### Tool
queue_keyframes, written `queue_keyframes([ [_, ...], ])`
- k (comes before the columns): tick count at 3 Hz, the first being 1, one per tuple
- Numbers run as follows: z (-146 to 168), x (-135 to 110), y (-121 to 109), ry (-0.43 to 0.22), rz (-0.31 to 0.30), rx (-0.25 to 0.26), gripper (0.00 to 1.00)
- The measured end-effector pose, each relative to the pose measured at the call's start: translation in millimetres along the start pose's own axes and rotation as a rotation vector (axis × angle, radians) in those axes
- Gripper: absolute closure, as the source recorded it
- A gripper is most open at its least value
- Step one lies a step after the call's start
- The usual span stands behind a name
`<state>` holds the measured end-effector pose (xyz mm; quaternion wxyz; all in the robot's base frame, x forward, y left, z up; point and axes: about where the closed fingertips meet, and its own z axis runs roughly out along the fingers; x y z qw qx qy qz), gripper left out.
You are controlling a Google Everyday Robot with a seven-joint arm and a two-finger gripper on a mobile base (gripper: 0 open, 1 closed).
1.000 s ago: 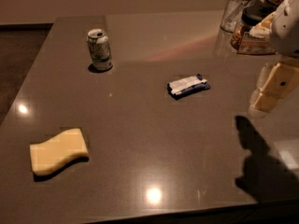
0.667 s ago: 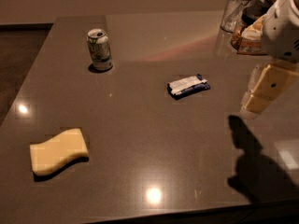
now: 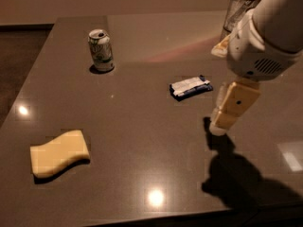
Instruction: Move sponge near 7up can
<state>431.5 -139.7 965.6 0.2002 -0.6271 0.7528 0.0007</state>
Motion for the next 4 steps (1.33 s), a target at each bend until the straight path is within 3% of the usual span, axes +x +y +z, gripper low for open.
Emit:
queue_keyframes([
  [1,40.9,-47.9,26.4,-0.094,-0.040,-0.071,0.00],
  [2,63.5,-80.1,41.2,-0.151,-0.076,-0.117,0.00],
  [4,116.3,-167.5,78.9,-0.267,-0.199,-0.235,0.00],
])
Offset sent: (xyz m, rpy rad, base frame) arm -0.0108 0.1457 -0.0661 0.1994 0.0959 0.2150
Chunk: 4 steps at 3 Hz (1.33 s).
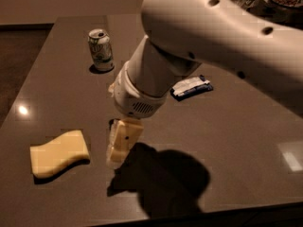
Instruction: Move sponge near 7up can
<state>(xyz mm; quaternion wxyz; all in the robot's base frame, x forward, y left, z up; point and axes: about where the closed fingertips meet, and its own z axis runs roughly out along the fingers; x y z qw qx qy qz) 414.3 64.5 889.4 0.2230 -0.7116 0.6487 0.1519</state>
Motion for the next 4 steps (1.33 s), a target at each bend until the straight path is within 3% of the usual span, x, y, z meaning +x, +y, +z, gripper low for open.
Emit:
queue_keyframes([
  [1,35.7,-35.6,9.0,-0.041,-0.059,-0.054,0.00],
  [2,60.3,-63.0,11.5,-0.060,-0.104,-0.073,0.00],
  [3,81.1,-72.3,8.6,-0.053,-0.121,-0.073,0.00],
  [4,89.8,-70.9,3.5,-0.028,-0.118,-0.070,0.15],
])
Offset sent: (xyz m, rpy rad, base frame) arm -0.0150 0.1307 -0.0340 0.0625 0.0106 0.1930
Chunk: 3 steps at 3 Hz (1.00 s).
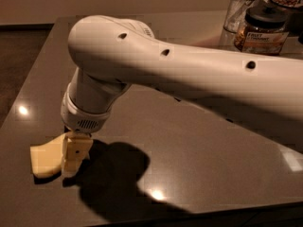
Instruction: Move sponge near 7up can
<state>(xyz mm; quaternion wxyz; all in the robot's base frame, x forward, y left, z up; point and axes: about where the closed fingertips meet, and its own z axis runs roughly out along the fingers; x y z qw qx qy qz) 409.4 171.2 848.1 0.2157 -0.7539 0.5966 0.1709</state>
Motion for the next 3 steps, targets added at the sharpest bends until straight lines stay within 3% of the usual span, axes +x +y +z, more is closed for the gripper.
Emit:
queue_keyframes([
  [2,-12.4,6.2,-12.4,0.057,0.024,0.019,0.62],
  [3,-30.7,16.5,-30.3,0.078,0.055,0.065,0.85],
])
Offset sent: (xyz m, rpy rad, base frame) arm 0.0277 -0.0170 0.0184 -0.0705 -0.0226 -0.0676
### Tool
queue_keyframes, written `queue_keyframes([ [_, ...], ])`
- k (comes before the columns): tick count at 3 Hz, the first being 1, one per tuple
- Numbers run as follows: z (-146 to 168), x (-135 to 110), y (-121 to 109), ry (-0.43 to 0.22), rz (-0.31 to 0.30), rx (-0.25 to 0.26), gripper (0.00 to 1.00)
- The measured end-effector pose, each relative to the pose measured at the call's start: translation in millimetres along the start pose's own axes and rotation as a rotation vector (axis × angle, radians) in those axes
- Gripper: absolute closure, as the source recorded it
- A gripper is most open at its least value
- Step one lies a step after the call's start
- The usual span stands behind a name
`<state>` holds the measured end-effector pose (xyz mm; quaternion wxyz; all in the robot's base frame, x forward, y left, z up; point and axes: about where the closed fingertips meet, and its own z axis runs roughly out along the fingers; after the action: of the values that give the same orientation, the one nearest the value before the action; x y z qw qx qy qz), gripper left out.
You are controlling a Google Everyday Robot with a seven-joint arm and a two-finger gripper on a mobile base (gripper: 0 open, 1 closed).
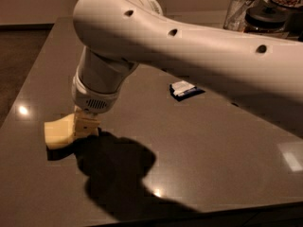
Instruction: Move sponge near 7up can
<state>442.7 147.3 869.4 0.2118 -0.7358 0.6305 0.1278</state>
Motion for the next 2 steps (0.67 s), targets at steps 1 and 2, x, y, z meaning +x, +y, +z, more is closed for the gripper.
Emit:
queue_keyframes([
  [1,-24.8,18.3,-34.3,0.015,0.056,0.075,1.00],
  [2,-60.0,46.5,-89.0,0.019,0.146,0.196,1.00],
])
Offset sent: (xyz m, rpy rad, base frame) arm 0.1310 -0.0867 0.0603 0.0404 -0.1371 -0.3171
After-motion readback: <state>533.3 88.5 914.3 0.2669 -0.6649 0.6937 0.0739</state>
